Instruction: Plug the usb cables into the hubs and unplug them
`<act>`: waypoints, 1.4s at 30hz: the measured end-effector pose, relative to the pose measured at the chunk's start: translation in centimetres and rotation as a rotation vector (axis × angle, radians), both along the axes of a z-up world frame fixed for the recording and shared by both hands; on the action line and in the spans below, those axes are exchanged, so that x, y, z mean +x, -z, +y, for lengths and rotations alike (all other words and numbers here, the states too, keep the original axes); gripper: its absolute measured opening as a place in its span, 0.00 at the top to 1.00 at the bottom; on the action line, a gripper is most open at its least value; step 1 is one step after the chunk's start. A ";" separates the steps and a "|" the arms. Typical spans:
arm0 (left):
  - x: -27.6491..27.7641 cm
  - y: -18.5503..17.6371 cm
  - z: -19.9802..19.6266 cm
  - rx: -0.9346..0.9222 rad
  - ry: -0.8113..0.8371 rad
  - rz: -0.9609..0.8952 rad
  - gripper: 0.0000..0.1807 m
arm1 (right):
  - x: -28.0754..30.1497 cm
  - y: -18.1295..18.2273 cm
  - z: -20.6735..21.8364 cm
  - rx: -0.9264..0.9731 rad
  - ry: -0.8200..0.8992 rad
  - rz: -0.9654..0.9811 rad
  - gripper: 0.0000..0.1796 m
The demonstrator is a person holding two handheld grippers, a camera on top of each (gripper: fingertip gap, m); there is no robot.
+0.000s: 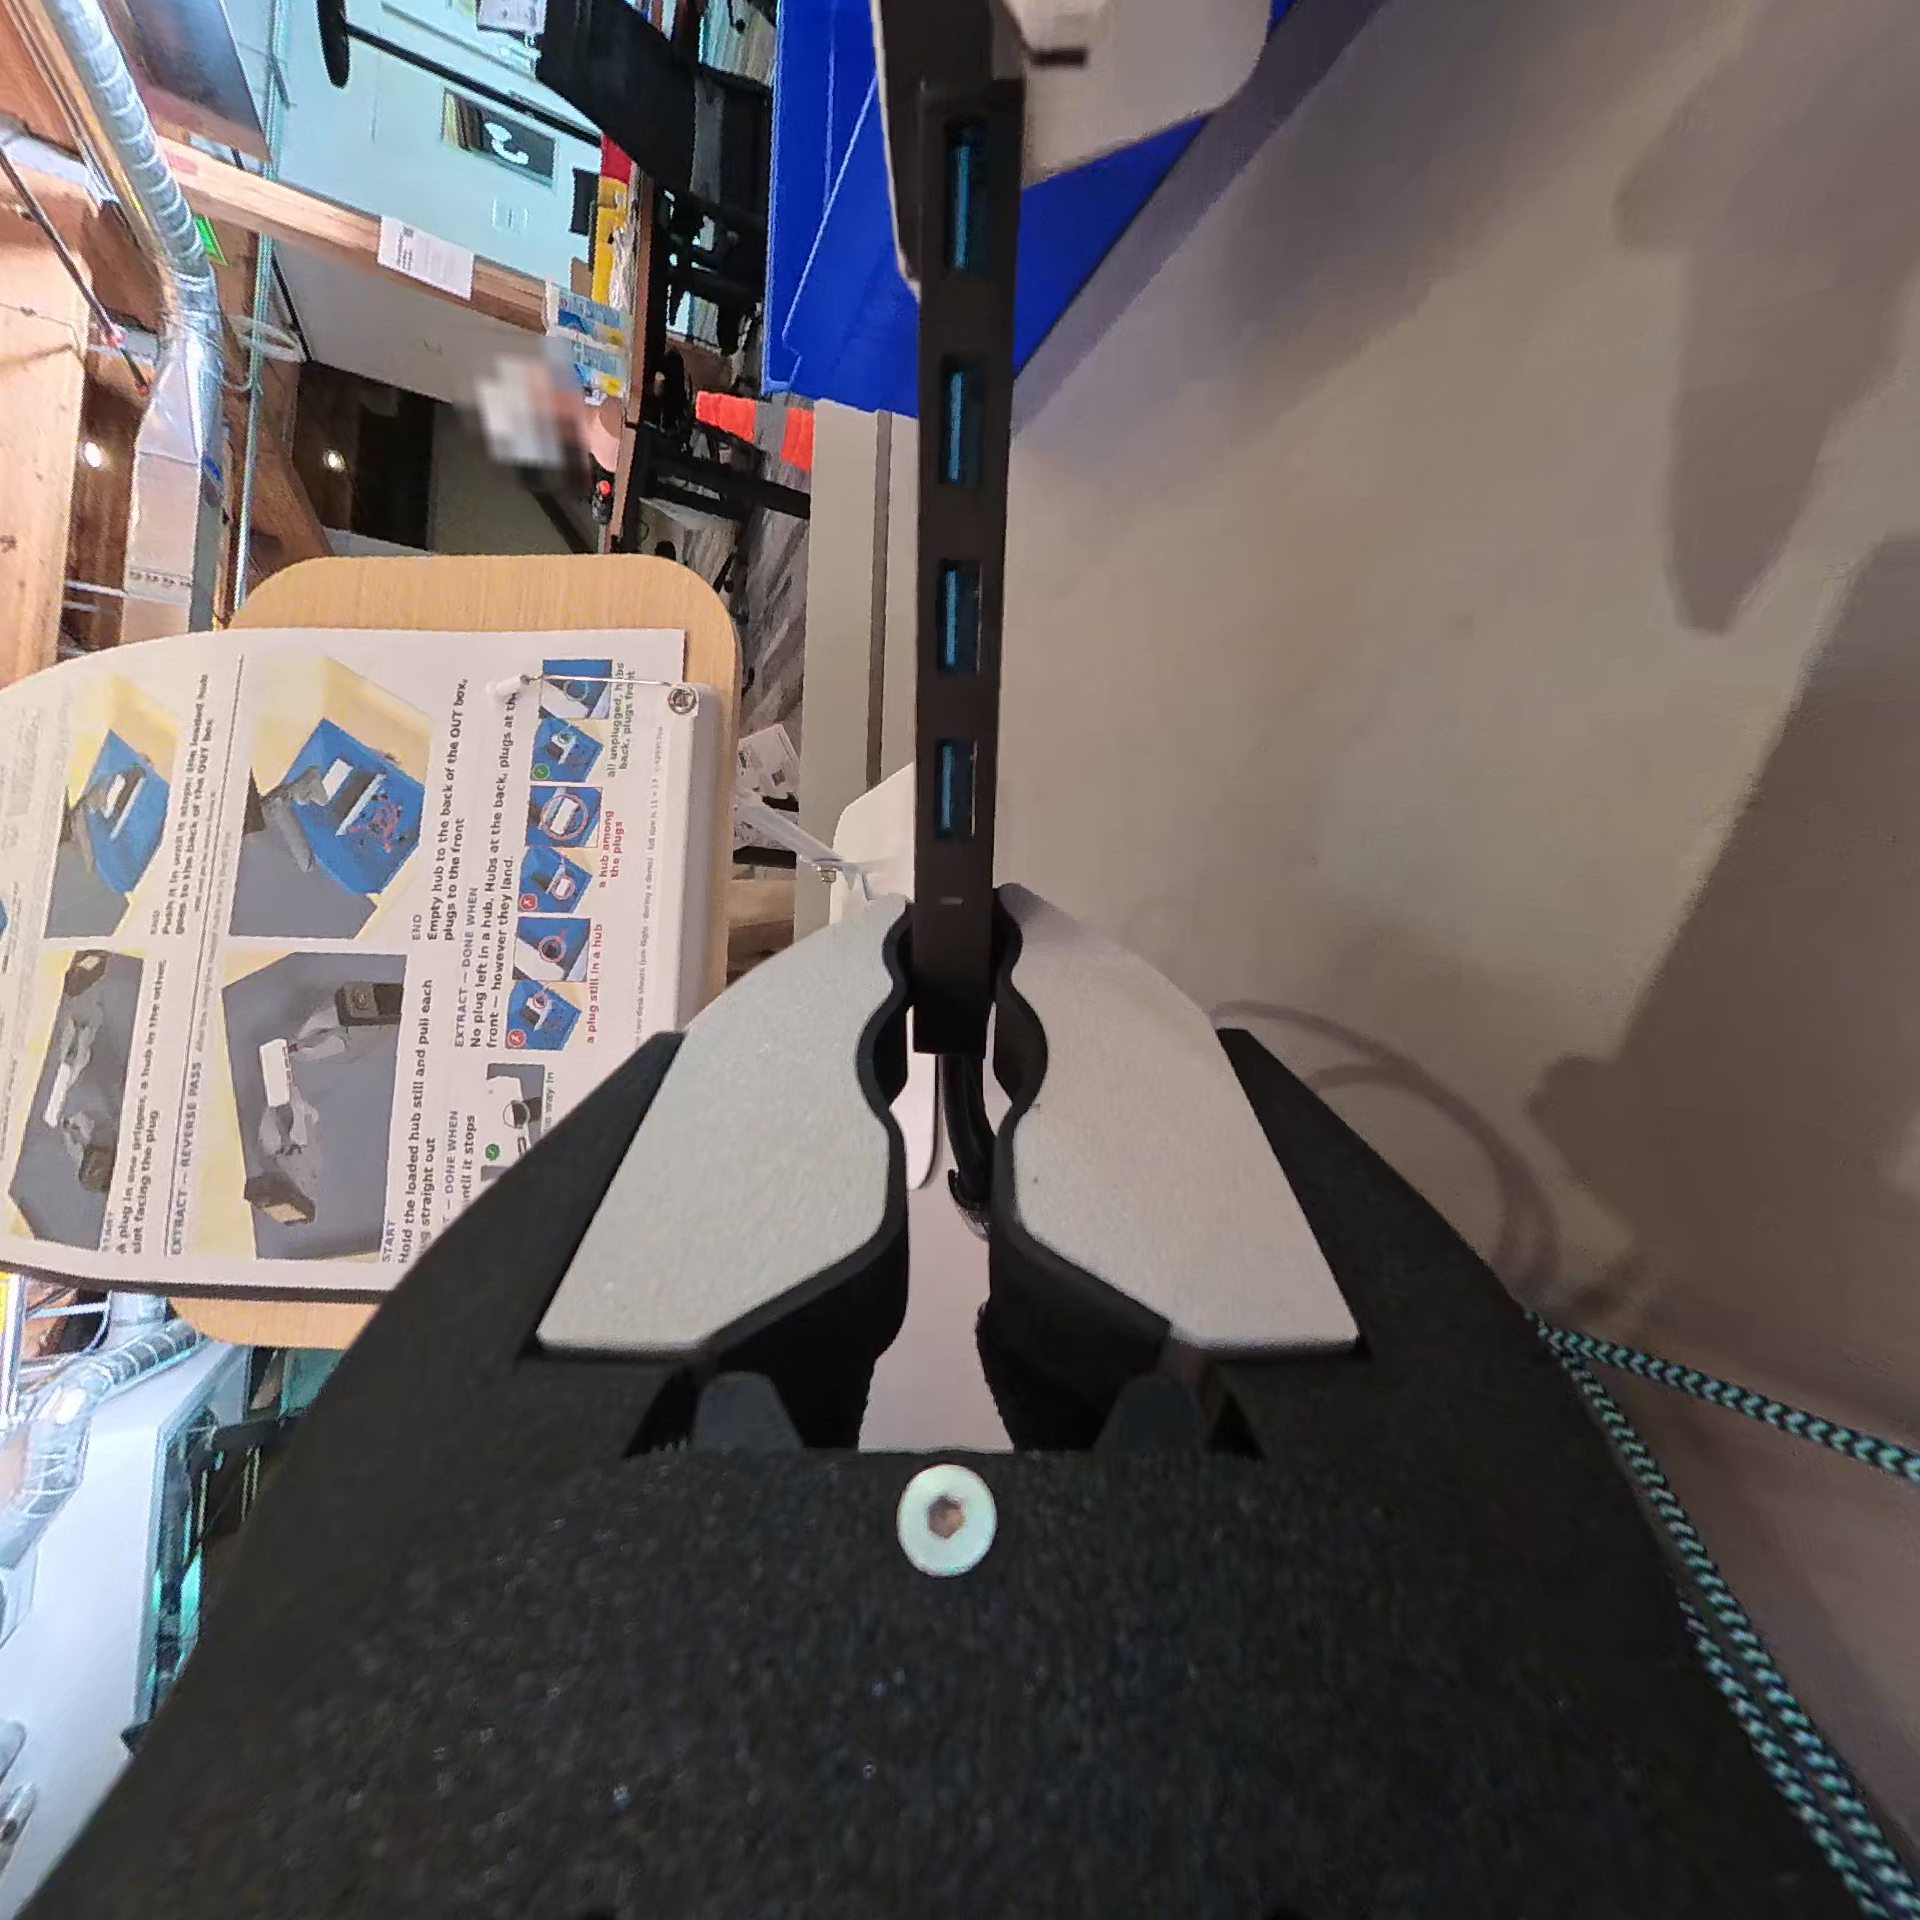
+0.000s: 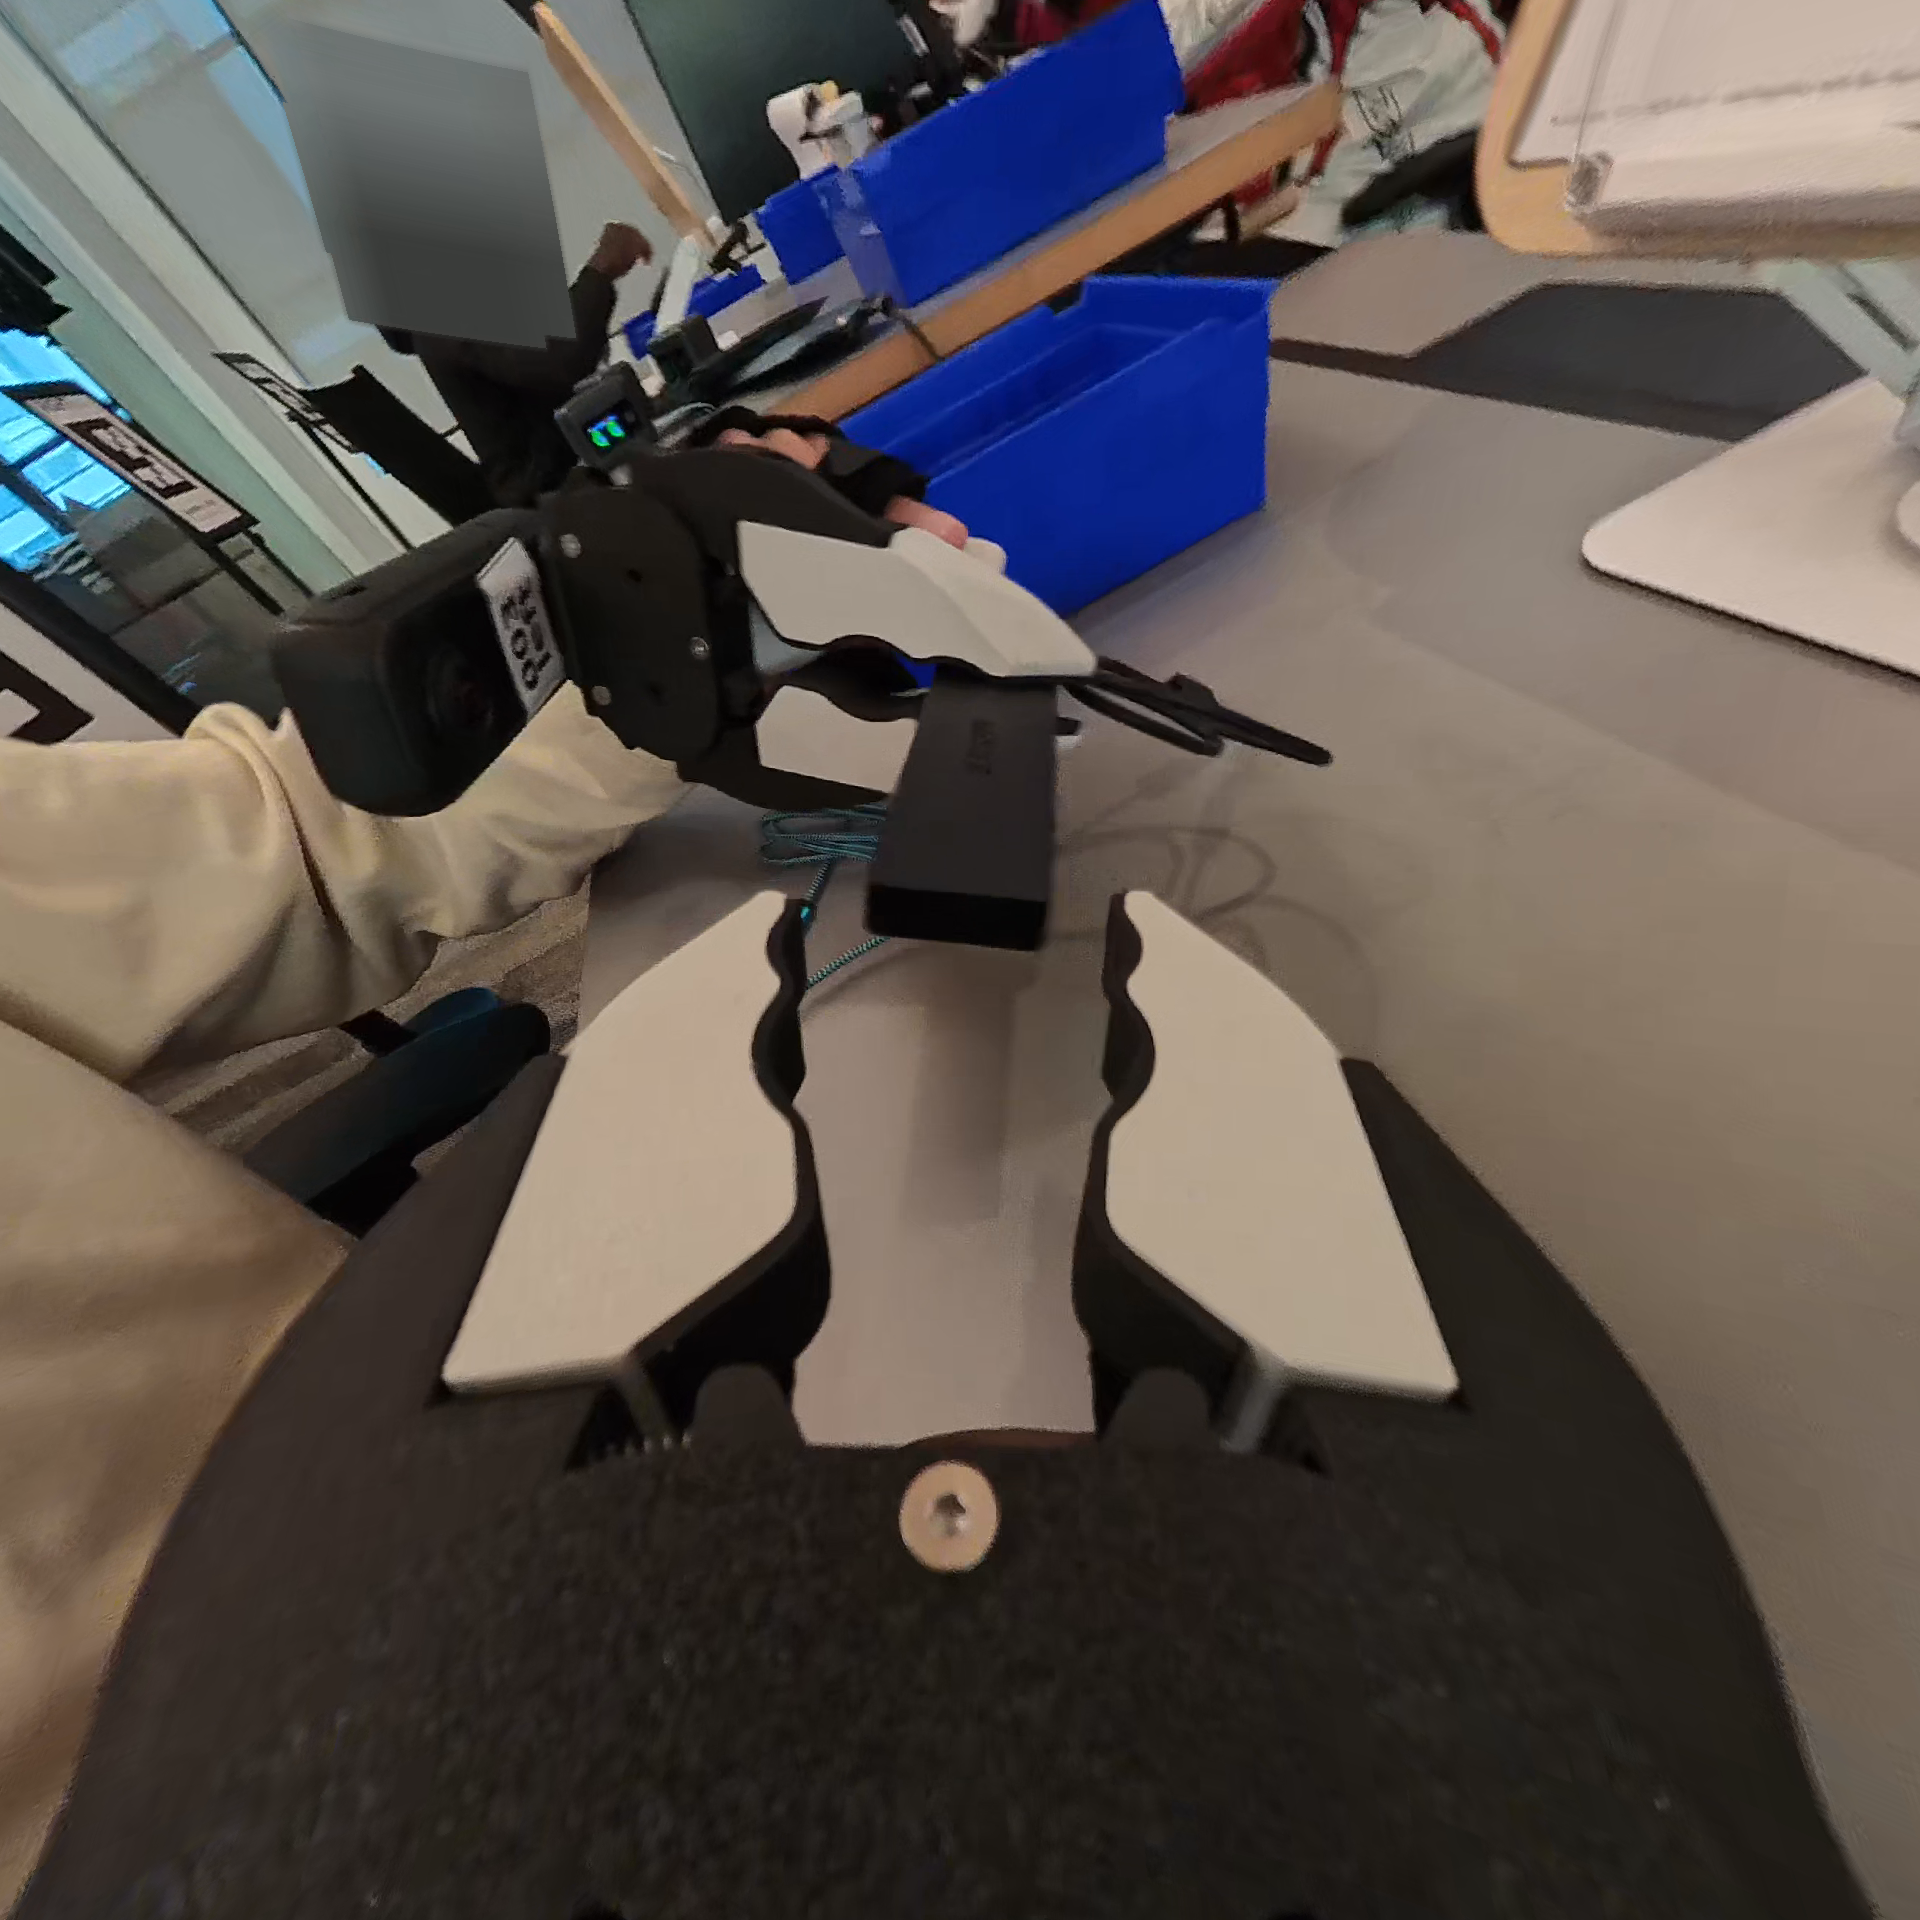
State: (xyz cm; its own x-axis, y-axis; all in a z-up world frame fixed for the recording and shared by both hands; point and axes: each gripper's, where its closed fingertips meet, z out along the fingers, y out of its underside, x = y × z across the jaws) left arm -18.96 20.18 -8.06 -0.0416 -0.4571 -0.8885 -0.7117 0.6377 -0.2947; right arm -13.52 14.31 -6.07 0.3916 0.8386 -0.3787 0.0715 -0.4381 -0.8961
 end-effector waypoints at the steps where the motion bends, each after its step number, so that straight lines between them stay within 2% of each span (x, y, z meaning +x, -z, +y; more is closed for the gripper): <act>1: 0.1 -0.1 0.1 0.008 0.009 -0.003 0.94 | 0.5 0.1 0.4 -0.033 0.009 0.004 0.68; 4: 0.2 -0.2 0.2 0.015 0.029 -0.001 0.94 | 1.2 -0.2 1.0 -0.158 0.008 0.070 0.68; 5: 0.2 -0.2 0.2 0.004 0.036 -0.002 0.94 | 1.3 -0.6 1.1 -0.144 0.004 0.078 0.69; 7: 0.2 -0.2 0.3 -0.021 0.042 -0.004 0.94 | 1.8 -1.4 0.9 0.049 0.007 0.009 0.69; 10: -0.1 -0.2 0.5 -0.062 0.048 -0.008 0.94 | 2.4 -1.4 0.1 0.376 0.008 -0.257 0.70; 12: -0.2 0.0 0.4 -0.108 0.057 -0.012 0.94 | 2.0 -1.7 -0.6 0.502 -0.005 -0.333 0.75; 19: 0.5 0.6 -0.4 -0.196 0.094 0.022 0.94 | 0.5 -1.1 0.2 0.852 0.004 -0.573 0.80; 24: 1.0 0.7 -1.0 -0.258 0.116 0.004 0.94 | -0.6 0.1 0.9 0.899 -0.028 -0.595 0.86; 26: 1.0 0.9 -1.0 -0.251 0.120 0.017 0.94 | -0.8 0.1 1.0 0.924 -0.017 -0.582 0.92; 34: 0.8 0.9 -0.5 -0.310 0.080 -0.067 0.90 | -1.0 0.5 1.1 0.966 0.021 -0.585 0.94; 37: -0.1 0.8 -0.6 -0.348 0.041 -0.118 0.80 | -0.8 0.6 1.3 1.018 0.054 -0.596 0.94; 42: -2.5 0.0 -1.4 -0.480 -0.047 -0.270 0.78 | -0.4 0.8 1.8 1.143 0.102 -0.720 0.94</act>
State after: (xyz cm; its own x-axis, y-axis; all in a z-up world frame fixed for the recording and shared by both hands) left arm -21.42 18.77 -8.09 0.1896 -0.8090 -0.5564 -0.5949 0.3562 -0.7206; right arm -13.91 16.10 -6.87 0.2848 0.4989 0.8185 0.6876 0.4887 -0.5371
